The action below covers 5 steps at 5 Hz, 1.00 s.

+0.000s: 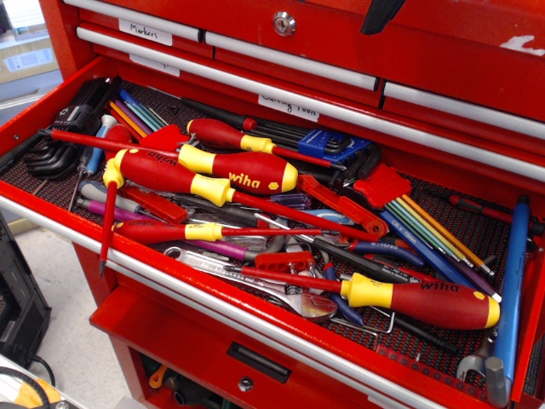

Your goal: Pick up red srewdriver

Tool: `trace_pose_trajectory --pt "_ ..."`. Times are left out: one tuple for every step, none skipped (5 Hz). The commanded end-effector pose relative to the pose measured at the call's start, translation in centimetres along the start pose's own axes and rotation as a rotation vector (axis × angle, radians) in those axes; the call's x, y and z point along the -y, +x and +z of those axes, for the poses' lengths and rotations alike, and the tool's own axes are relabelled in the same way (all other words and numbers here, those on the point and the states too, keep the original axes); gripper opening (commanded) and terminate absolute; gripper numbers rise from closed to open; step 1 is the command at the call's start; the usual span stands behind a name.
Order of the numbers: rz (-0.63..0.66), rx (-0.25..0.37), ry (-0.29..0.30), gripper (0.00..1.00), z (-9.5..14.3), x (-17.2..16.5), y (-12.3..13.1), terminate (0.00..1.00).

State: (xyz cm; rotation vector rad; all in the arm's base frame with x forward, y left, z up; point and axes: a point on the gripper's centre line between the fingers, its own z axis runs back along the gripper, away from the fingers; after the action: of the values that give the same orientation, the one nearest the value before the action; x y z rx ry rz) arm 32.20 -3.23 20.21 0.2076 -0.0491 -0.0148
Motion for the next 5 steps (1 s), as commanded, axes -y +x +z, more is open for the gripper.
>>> trace_pose_trajectory --pt "0.0 0.0 0.0 1.0 0.0 0.0 0.0 0.0" --pt "-0.202 0.111 -0.025 1.0 -0.6 2.6 -1.8 0.0" --pt "-0.364 0.152 -0.075 1.0 -0.9 5.0 -2.2 0.0" --pt "-0.547 0.205 -0.104 1.0 -1.7 7.6 -3.1 0.0" --pt "-0.695 0.257 -0.15 1.0 -2.9 9.5 -3.3 0.0"
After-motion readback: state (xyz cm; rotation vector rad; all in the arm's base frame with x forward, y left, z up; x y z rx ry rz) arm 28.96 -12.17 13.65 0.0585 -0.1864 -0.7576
